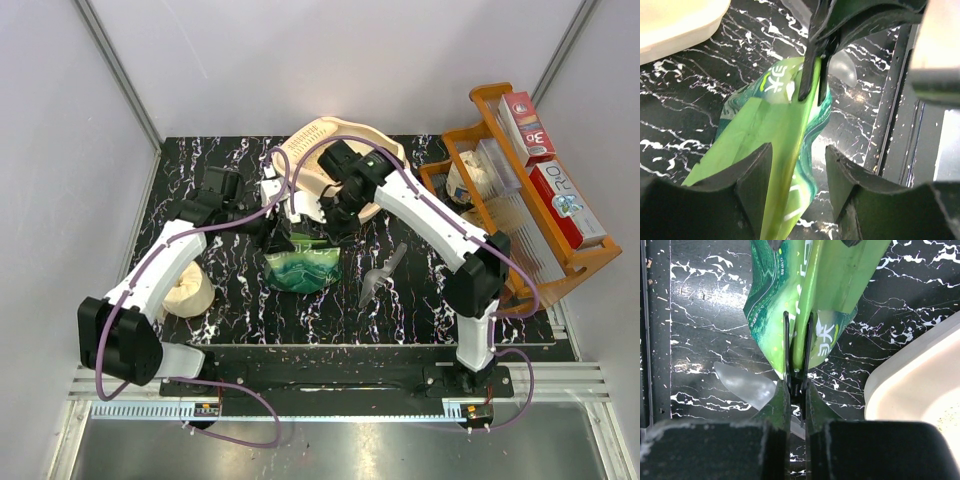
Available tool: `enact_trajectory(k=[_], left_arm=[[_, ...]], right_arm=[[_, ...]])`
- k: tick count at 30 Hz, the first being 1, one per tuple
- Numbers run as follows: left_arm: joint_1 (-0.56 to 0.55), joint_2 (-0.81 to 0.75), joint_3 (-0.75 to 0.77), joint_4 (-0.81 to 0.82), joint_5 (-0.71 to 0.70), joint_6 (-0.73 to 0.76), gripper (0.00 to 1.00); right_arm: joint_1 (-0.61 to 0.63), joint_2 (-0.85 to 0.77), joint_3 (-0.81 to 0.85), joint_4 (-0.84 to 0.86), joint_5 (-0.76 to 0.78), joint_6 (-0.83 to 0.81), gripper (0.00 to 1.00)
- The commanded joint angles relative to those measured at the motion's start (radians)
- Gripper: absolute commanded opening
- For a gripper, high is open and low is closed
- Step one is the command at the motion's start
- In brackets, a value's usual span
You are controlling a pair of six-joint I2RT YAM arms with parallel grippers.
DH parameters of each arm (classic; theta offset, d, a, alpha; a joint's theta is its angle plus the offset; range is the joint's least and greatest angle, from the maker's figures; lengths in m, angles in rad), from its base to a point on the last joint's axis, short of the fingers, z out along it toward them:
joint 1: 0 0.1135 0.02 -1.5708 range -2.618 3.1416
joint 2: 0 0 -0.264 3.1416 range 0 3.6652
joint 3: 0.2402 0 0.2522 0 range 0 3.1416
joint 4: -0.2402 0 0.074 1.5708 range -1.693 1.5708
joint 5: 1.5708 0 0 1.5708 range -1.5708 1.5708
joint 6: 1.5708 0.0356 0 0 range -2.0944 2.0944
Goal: Fill the litter box with clean litter
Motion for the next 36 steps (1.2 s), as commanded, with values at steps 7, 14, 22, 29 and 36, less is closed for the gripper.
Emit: enact_trajectory(k=[7,14,22,29,36], left_arm=[[0.022,-0.053,0.002,-0.006,-0.005,-0.003,0.51],[0.038,-0.090,-0.021,-0.017,-0.046,-0.014,0.52],[0.036,-0.114,-0.053,0.002,-0.075,-0.037,0.61],[0.042,-0.119,-0.027,-0.044,-0.103,-0.012,0.71],[0.053,-0.107,0.052,-0.048,-0.141,-0.029,0.99]], right_arm=[[0.036,0.034,0.113,-0.132,0.010,0.085,0.00],[0.035,0.092,0.097,-0.061,-0.073,0.114,0.00],[0.033,0.021,0.007,0.095,-0.012,0.237,0.31],[-0.016,-0.154,-0.090,0.204,0.070,0.393,0.61],[-0.122,-0.214,-0.048,0.323,0.295,0.822,0.85]])
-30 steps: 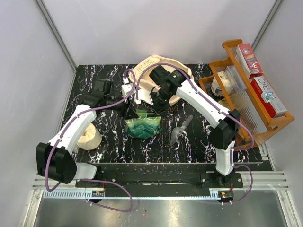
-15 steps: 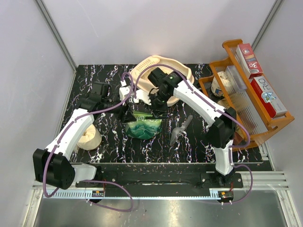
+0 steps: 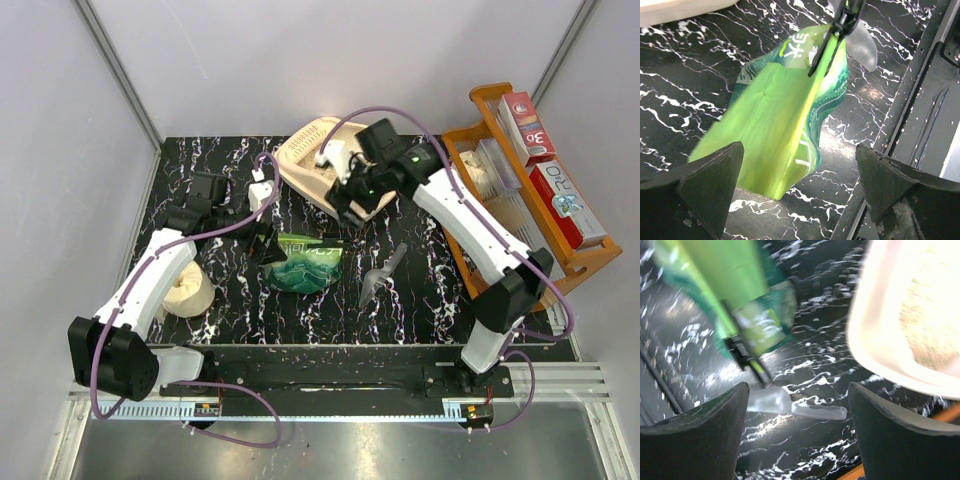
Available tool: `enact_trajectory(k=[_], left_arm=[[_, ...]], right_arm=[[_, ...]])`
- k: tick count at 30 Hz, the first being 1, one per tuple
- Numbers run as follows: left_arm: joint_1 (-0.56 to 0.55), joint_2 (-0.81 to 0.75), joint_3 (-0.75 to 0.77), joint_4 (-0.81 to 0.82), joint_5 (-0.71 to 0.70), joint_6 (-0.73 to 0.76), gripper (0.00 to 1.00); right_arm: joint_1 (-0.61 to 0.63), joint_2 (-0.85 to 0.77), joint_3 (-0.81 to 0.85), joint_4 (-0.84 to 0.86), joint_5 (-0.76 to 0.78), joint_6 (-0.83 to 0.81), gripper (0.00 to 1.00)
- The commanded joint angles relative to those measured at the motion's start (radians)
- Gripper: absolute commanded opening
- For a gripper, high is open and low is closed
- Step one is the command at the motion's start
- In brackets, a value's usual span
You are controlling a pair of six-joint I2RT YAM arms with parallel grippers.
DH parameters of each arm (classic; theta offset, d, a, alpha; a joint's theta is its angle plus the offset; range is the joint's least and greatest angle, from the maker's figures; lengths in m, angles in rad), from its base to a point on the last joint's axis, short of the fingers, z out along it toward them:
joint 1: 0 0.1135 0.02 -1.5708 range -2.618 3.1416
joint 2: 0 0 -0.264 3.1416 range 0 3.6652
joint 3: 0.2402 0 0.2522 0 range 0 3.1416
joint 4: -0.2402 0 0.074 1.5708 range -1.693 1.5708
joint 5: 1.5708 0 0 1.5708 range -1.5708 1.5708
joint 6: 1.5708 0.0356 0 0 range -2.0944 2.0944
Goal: Fill the litter box with clean litter
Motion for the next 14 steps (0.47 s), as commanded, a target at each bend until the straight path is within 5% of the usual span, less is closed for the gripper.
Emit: enact_trajectory(k=[1,4,7,14], left_arm=[[0.009,-0.017,0.095,0.033,-0.059,-0.026,0.99],[0.010,-0.005,0.106,0.133,-0.199,-0.144,0.99],[0.013,0.000,0.097,0.228,-0.348,-0.273,0.99],[0.016,0.000,0.068,0.285,-0.459,-0.347,0.99]], right_arm=[[-0.042,-0.064,0.012,0.199,0.265,0.377,0.86],[-0.042,-0.086,-0.044,0.277,0.523,0.489,0.88],[-0.041,-0.115,-0.107,0.309,0.563,0.511,0.89],[-0.042,-0.103,-0.149,0.338,0.609,0.470,0.92]])
